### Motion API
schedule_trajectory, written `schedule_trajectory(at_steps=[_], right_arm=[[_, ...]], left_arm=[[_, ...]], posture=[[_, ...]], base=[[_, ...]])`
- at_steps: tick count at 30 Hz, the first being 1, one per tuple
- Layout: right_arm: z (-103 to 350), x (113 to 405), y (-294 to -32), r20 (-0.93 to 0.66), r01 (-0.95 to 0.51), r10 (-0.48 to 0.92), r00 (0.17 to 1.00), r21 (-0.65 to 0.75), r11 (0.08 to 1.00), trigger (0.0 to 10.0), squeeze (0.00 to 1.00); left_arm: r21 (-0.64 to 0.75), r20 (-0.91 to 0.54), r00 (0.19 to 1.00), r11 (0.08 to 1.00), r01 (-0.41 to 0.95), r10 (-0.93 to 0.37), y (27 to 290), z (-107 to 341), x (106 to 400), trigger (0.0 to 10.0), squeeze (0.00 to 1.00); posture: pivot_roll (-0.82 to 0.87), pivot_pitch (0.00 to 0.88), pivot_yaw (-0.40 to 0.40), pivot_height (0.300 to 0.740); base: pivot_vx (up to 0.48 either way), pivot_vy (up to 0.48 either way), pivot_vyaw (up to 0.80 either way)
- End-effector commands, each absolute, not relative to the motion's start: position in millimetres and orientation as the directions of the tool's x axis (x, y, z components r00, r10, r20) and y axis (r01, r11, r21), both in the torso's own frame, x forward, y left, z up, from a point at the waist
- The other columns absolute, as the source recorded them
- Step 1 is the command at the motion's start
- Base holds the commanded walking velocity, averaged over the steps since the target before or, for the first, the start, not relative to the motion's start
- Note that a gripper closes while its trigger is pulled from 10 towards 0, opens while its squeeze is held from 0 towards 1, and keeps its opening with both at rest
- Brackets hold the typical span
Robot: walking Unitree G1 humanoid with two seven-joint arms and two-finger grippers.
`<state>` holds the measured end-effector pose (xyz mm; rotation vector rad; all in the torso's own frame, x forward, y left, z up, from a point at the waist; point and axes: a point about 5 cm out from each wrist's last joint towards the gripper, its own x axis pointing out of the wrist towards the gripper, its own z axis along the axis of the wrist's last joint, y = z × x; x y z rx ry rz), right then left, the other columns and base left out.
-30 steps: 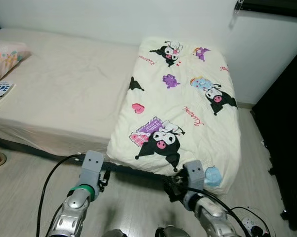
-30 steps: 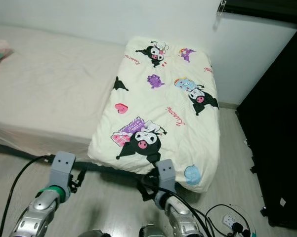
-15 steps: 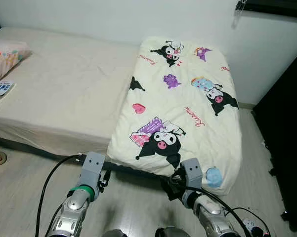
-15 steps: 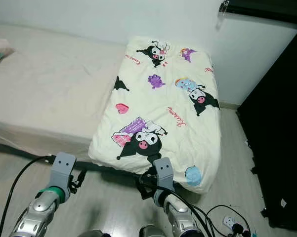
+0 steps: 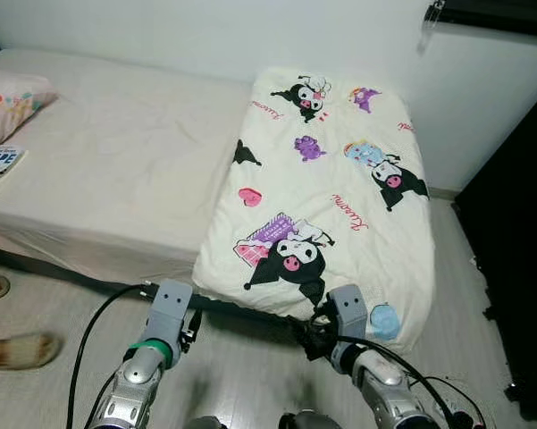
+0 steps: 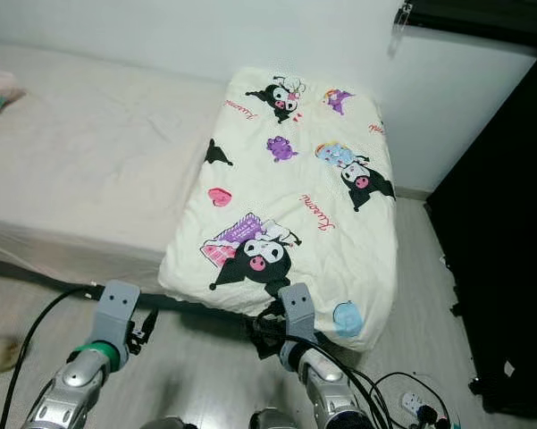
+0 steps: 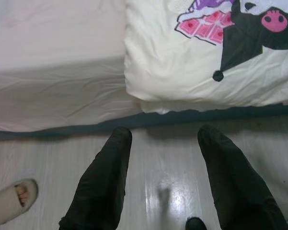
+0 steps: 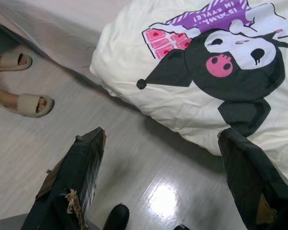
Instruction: Clean up the room
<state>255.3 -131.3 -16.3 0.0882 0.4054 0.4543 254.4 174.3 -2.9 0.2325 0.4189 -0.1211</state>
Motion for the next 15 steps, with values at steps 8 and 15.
schedule_trajectory(at_steps=[8, 15], right_arm=[[-11.8, 265.6, -130.6, -0.366, -0.413, 0.447, 0.816, 0.172, 0.894, 10.0, 0.0], [-10.2, 270.0, -133.3, -0.373, -0.397, 0.43, 0.822, 0.165, 0.903, 10.0, 0.0]], left_arm=[[0.221, -0.398, 0.915, 0.961, 0.164, -0.064, 172.1, 0.8, 261.7, 10.0, 0.0], [0.229, -0.404, 0.914, 0.963, 0.143, -0.04, 179.2, -1.4, 257.9, 10.0, 0.0]], posture=[[0.05, 0.0, -0.052, 0.714], [0.08, 0.0, -0.062, 0.714]], base=[[0.0, 0.0, 0.0], [0.0, 0.0, 0.0]])
